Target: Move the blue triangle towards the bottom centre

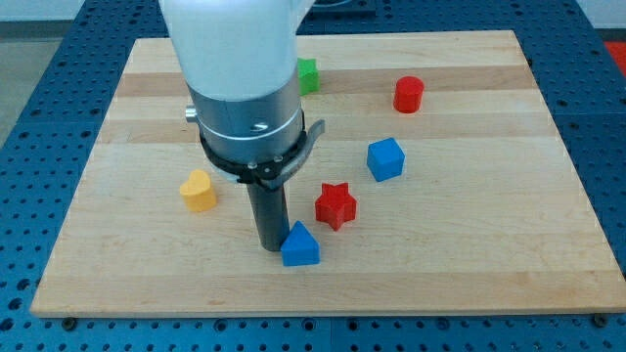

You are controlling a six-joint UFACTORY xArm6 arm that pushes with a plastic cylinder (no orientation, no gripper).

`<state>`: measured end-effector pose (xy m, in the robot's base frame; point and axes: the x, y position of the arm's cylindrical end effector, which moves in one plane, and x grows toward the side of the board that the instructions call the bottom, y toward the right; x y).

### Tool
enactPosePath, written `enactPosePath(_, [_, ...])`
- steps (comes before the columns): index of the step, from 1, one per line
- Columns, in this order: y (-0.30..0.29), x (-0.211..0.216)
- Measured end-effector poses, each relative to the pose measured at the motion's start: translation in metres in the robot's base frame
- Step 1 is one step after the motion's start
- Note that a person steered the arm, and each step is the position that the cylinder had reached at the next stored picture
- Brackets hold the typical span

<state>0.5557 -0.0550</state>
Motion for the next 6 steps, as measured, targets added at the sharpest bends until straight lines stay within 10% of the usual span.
enactPosePath(6, [0.039, 0.005])
